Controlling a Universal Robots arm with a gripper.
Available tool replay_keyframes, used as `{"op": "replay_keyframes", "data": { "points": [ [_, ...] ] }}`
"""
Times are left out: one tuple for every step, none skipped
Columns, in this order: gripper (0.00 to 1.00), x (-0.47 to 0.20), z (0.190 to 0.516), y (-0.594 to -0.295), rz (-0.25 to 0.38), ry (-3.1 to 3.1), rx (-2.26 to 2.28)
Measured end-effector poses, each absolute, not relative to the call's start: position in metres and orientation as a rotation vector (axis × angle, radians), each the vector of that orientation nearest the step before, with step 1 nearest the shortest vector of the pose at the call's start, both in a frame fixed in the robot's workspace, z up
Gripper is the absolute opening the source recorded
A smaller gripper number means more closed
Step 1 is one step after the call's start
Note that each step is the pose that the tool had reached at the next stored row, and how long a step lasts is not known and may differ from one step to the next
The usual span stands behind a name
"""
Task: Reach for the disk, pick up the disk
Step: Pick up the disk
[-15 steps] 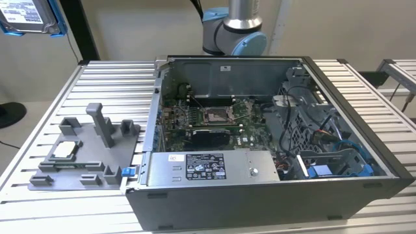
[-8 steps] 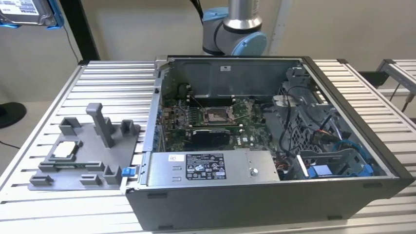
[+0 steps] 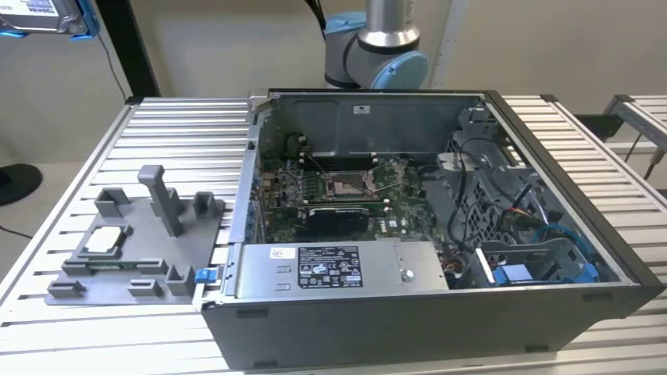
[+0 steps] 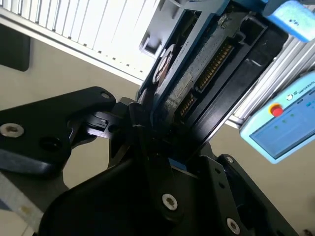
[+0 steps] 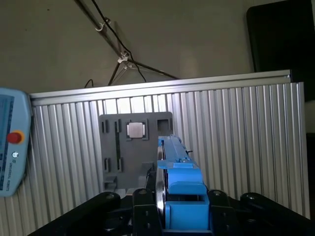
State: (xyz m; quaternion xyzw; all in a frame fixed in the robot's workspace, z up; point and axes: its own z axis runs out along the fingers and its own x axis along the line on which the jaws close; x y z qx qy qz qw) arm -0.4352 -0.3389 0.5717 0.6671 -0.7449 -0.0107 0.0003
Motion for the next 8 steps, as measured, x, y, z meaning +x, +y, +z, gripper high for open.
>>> {"op": "replay_keyframes", "data": {
  "points": [
    [0.0,-0.435,0.571,-0.339,-0.033,-2.34,2.095],
    [0.0,-0.435,0.57,-0.339,-0.033,-2.34,2.096],
    [0.0,-0.435,0.568,-0.339,-0.033,-2.34,2.096],
    [0.0,-0.435,0.566,-0.339,-0.033,-2.34,2.096],
    [0.0,-0.433,0.564,-0.339,-0.032,-2.34,2.096],
    [0.0,-0.429,0.563,-0.339,-0.032,-2.34,2.096],
    [0.0,-0.425,0.561,-0.339,-0.032,-2.34,2.096],
    [0.0,-0.42,0.56,-0.339,-0.033,-2.34,2.096]
  ]
}}
